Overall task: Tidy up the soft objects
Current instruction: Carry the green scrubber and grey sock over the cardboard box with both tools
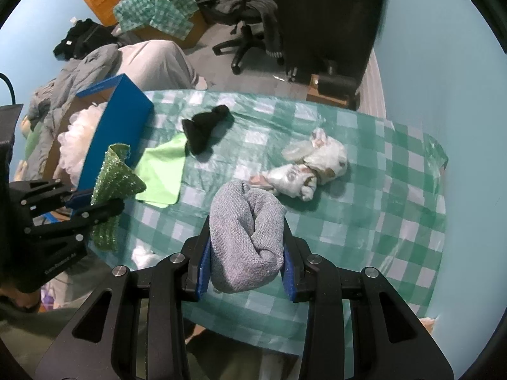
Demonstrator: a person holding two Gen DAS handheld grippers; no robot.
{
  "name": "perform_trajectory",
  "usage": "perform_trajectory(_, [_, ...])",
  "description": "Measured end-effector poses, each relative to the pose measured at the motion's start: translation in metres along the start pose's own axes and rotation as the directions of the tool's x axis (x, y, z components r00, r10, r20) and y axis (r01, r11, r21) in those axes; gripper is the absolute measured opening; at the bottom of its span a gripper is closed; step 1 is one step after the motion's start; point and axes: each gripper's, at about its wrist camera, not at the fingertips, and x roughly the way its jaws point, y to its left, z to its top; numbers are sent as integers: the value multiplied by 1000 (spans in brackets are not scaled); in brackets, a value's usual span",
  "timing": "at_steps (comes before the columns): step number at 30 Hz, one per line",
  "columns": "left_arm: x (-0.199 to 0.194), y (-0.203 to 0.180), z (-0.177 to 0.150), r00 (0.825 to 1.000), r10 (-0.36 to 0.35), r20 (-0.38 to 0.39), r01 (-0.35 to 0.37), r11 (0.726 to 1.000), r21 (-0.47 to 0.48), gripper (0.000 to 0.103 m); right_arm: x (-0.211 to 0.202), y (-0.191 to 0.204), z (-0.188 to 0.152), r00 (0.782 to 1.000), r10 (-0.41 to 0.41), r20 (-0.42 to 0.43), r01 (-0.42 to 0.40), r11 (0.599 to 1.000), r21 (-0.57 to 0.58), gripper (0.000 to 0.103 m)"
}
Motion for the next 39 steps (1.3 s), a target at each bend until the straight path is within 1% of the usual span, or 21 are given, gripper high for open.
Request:
perform_trajectory(8, [-22, 21, -9, 999, 8, 32, -6, 999, -45, 16, -11, 21, 7, 1000, 15, 19, -15, 1000, -23, 35])
perform_trajectory(15, [-37, 44, -20, 999, 23, 44, -20, 996, -82, 16, -13, 48, 15, 999, 42, 26, -41, 998, -57, 35])
perform_trajectory(28, [-49, 100, -45, 996, 71, 45, -62, 984, -167, 16, 2, 115, 34, 994, 105, 15, -102, 984, -148, 35])
perform_trajectory(39, [-51, 148, -69, 995, 98, 29, -87, 963, -255, 16, 20, 172, 51, 988, 151, -14, -151, 961, -233, 35])
